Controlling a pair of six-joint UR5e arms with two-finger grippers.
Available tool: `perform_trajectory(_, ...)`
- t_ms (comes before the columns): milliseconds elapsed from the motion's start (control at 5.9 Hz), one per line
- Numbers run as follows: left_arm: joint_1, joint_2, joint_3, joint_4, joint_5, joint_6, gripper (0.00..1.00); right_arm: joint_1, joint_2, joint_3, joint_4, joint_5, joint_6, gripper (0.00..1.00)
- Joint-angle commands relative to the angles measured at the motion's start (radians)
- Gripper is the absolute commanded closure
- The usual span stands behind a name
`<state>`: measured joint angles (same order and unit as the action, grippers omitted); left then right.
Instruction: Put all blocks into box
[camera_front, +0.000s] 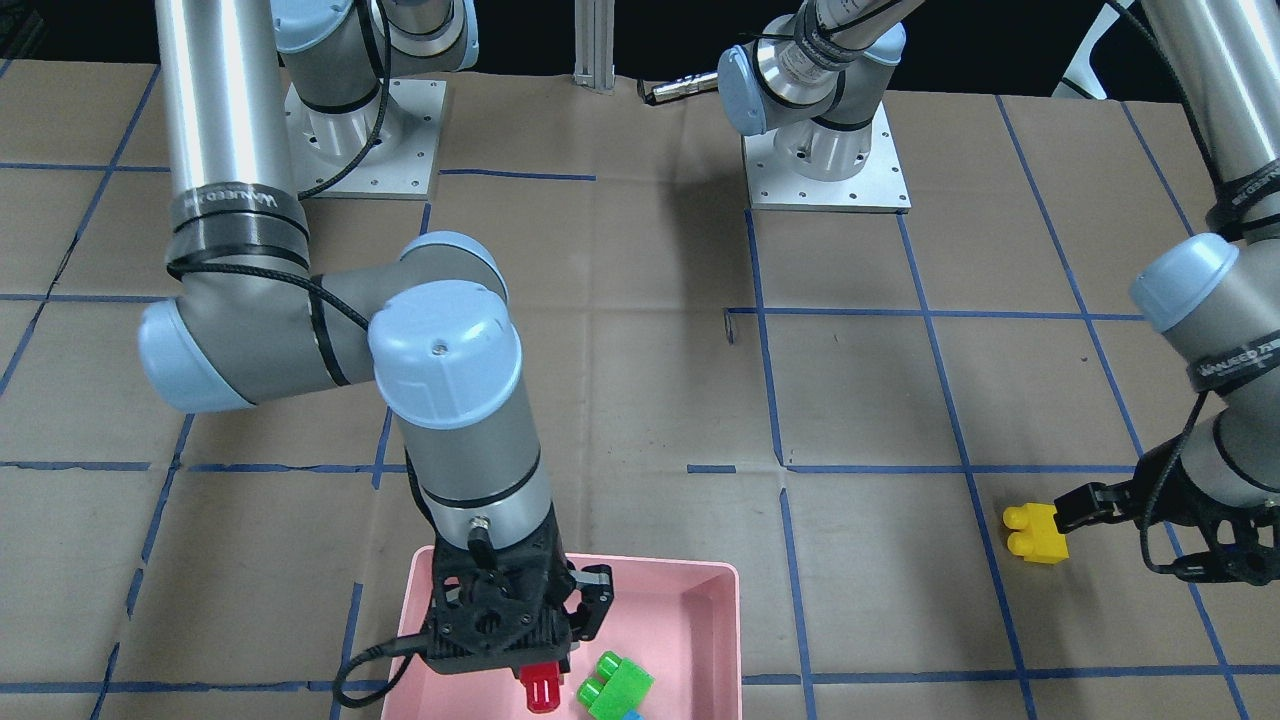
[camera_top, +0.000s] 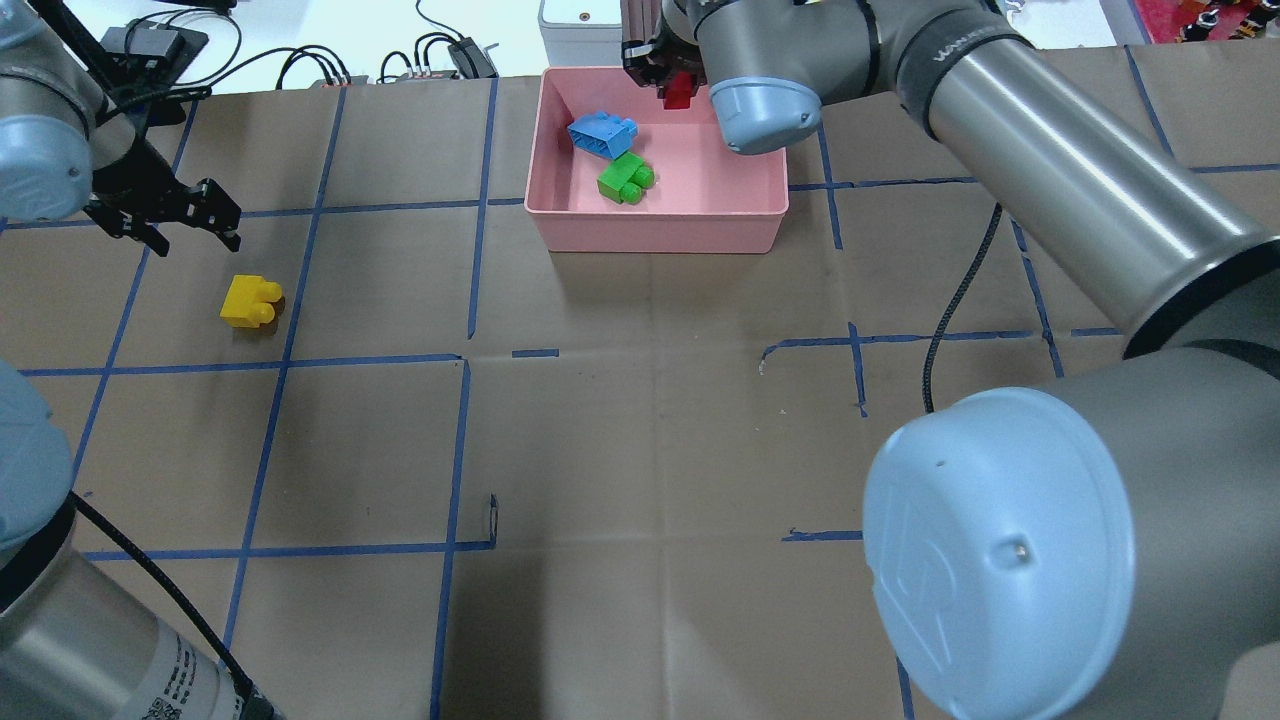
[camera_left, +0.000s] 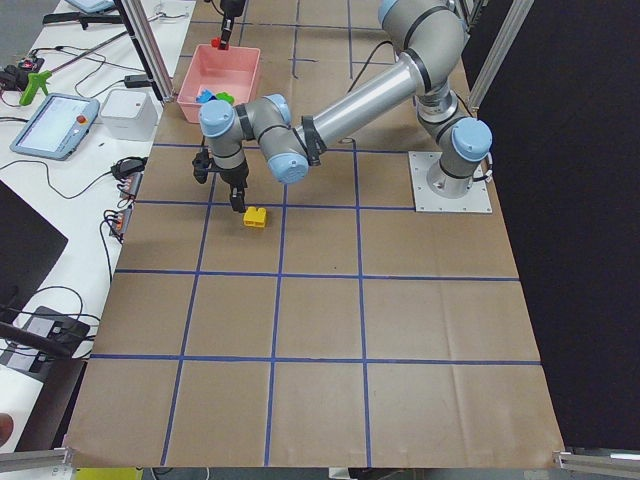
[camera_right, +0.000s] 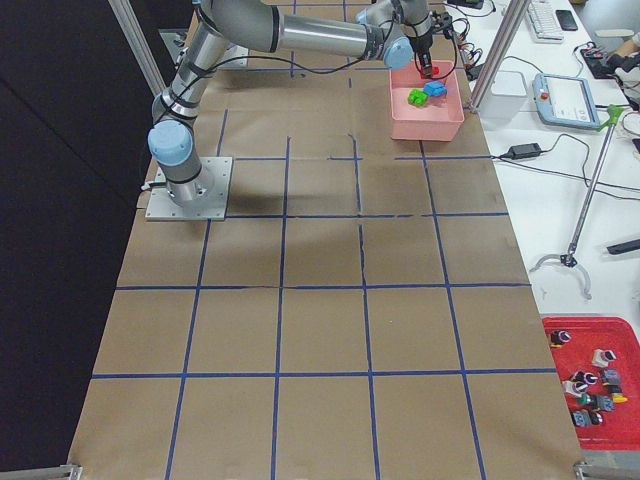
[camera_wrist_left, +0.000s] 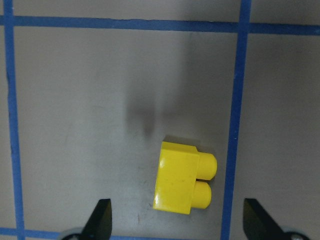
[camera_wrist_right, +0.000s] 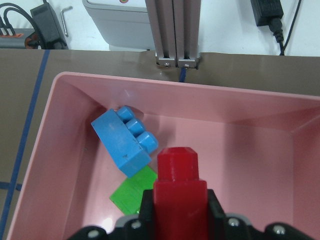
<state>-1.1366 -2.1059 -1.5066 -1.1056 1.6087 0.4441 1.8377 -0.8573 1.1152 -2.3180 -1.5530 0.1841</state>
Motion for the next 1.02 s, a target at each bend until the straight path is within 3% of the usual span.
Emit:
perform_trajectory(0,0.001,-0.07,-0.023,0.073,-0.004,0.098,0.08,0.009,0.04,-0.06,-0.02,-0.041,-0.043,0.0)
perform_trajectory(339,0.0,-0.104,-0.035,0.09,-0.003,0.136,0.08,0.009,0.024,-0.058,-0.006,-0.094,-0.048,0.0)
perform_trajectory(508,0.0,-0.086,-0.046,0.089,-0.003,0.137,0.11,-0.001,-0.002,-0.04,0.003,-0.198,-0.075,0.0)
perform_trajectory(678,0.0,-0.083,-0.05,0.089,-0.003,0.151,0.26,-0.018,-0.094,-0.028,0.126,-0.225,-0.133,0.0)
perform_trajectory(847,0.0,-0.083,-0.05,0.089,0.0,0.166,0.41,-0.044,-0.191,-0.019,0.462,-0.219,-0.124,0.0)
